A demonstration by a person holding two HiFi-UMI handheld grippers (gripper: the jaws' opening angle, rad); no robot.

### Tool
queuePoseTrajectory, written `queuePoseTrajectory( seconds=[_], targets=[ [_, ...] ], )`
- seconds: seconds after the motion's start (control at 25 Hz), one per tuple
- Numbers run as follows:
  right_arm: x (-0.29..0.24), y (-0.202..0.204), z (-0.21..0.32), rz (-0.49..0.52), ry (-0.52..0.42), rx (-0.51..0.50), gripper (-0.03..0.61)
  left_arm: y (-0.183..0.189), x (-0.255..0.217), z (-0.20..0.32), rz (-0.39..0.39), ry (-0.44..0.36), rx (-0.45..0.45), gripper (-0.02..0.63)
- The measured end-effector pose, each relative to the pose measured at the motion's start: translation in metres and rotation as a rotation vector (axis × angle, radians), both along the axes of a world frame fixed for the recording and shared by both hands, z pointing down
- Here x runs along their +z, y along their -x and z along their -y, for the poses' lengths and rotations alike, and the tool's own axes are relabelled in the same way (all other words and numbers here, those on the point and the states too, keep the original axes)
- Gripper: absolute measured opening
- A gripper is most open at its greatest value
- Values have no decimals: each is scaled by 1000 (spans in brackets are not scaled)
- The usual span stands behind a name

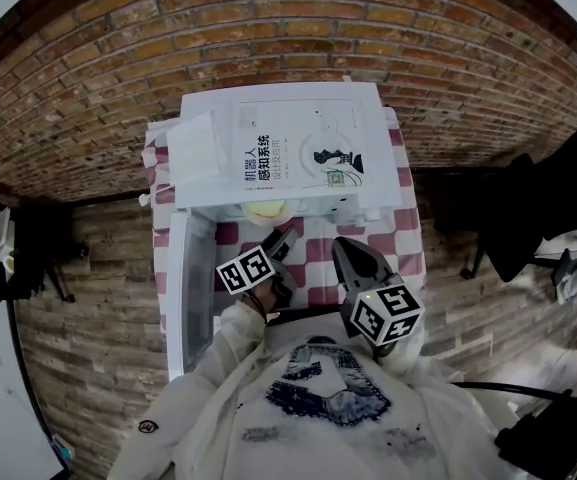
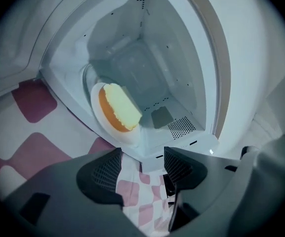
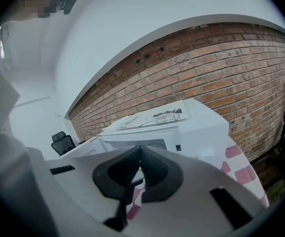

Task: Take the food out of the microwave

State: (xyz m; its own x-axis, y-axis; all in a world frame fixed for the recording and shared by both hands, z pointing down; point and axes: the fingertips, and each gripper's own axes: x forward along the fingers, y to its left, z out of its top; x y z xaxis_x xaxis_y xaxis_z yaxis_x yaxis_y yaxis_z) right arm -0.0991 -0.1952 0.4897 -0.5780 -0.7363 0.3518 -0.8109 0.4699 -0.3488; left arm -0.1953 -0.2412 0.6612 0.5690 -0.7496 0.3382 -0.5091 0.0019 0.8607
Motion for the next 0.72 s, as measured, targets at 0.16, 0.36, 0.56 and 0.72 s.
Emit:
queuePoseTrajectory(
  seconds=[0.16,0.36,0.56,0.72],
  targets=[
    [0,-1,-3,-7,2,4,14,2,8,7,-102,36,-41,281],
    [0,-2,-7,-17,3,10,14,6,16,16,-182,46,-74,279],
    [1,-5,-9,-24,10,18,14,7,23,24,-253,76,-96,276],
    [1,-6,-10,-30,14,24,14,7,28,29,-311,103,-122,272]
  ],
)
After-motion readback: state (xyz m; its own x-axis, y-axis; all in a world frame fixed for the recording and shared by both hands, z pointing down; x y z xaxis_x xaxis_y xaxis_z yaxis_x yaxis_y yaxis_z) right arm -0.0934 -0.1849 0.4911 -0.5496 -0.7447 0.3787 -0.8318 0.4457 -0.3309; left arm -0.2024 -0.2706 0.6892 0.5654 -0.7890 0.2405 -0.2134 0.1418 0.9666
